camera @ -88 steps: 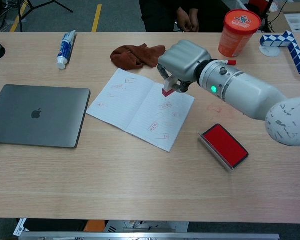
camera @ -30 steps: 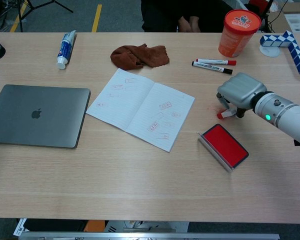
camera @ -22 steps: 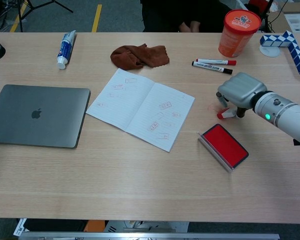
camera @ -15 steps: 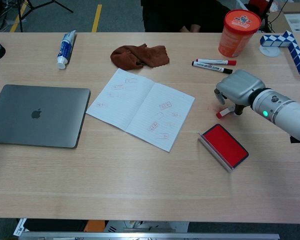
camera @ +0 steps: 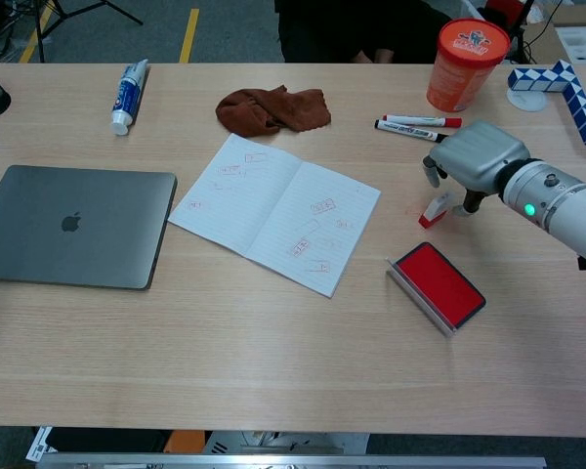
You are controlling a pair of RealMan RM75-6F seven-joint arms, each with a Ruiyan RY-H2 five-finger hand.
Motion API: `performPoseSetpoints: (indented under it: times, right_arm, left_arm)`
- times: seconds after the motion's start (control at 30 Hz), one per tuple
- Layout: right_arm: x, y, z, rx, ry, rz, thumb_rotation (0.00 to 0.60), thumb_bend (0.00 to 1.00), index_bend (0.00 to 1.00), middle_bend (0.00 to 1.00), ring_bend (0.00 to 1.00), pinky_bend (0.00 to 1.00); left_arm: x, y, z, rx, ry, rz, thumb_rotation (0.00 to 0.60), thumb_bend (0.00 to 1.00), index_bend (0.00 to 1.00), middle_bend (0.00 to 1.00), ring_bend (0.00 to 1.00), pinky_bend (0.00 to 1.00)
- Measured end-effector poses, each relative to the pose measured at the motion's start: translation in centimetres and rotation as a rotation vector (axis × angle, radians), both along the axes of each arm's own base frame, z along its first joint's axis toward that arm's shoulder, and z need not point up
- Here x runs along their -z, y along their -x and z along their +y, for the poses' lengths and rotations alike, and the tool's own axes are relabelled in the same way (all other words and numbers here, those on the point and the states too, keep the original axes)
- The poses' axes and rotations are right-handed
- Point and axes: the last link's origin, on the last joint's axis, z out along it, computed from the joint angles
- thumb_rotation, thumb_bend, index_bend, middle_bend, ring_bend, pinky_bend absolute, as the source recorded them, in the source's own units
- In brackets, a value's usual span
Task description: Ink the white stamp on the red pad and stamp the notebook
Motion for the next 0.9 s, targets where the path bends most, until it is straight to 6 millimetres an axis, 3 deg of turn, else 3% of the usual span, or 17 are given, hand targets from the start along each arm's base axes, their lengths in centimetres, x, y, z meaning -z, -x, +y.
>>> performPoseSetpoints:
  times: [0.17,0.27,0.43,0.67,0.9]
  right_arm:
    - [-2.7,-0.2,0.2,0.010,0.069,-0.054,0.600,0.18,0.22,0.29,0.26,0.32]
    - [-4.5,-0.1,0.3,0.009,0.140,-0.103,0.600,0.30,0.22,0.29,0.25,0.32]
    - [-7.9,1.1,1.4,0.011,0.280,-0.170,0.600,0.35,0.26,0.35,0.25,0.32]
    - [-13.2,4.2,5.1,0.061,0.466,-0.222,0.600,0.35,0.33,0.39,0.28,0.33]
    - [-17.0,6.9,9.7,0.117,0.616,-0.238,0.600,0.35,0.33,0.39,0.29,0.33]
  left_arm:
    - [0.1,-0.3,0.4,0.016,-0.006,-0.008,0.600,0.26,0.00,0.00,0.00,0.05]
    - [0.4,-0.4,0.7,0.023,-0.015,-0.015,0.600,0.26,0.00,0.00,0.00,0.05]
    - [0.5,-0.6,1.4,0.040,-0.056,-0.024,0.600,0.26,0.00,0.00,0.00,0.05]
    - [0.7,-1.1,2.1,0.070,-0.123,-0.048,0.600,0.26,0.00,0.00,0.00,0.05]
    - [0.9,-1.7,1.9,0.085,-0.126,-0.038,0.600,0.26,0.00,0.00,0.00,0.05]
